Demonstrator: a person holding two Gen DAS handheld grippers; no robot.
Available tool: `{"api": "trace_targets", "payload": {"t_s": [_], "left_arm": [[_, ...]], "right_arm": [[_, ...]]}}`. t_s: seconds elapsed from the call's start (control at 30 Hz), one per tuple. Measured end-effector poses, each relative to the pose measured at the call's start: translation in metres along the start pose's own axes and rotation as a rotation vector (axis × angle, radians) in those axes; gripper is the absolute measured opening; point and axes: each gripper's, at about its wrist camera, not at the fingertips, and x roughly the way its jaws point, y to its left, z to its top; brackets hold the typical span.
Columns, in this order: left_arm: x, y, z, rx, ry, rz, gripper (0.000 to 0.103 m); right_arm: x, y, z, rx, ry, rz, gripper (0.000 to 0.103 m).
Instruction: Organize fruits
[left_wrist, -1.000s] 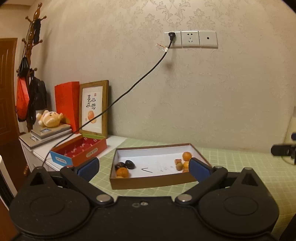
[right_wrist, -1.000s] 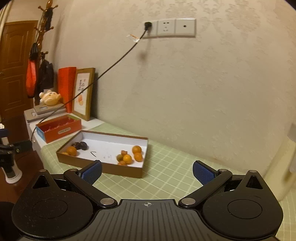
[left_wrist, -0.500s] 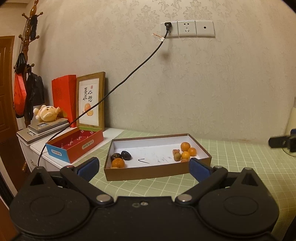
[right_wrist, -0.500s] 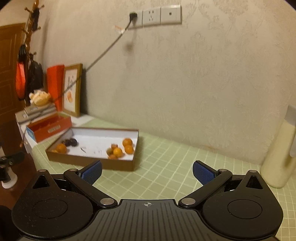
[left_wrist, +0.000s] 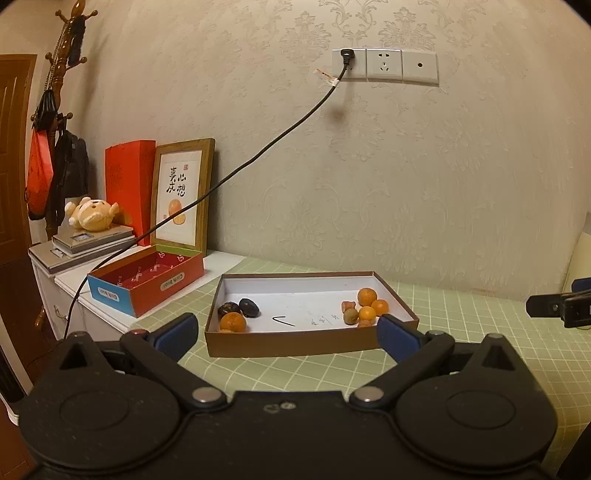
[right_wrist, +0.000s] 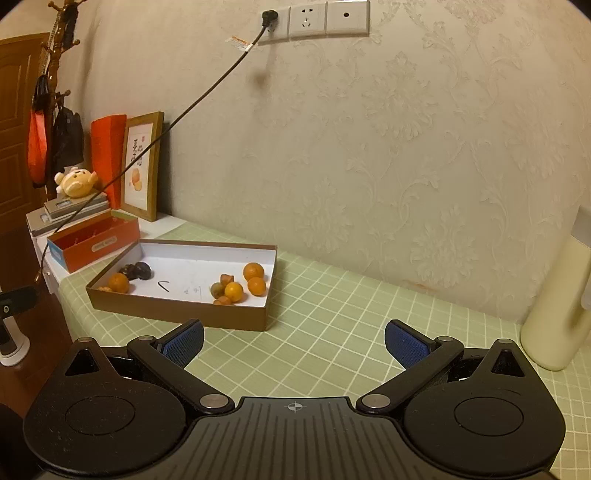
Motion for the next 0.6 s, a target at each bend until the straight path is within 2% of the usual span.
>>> {"api": "trace_targets", "payload": {"t_s": [0.6], "left_arm": [[0.0001, 0.0019, -0.0006, -0.003, -0.001, -0.001, 0.097]], "right_arm": [[0.0000, -0.0004, 0.0000, 0.007, 0.003, 0.000, 0.103]]}}
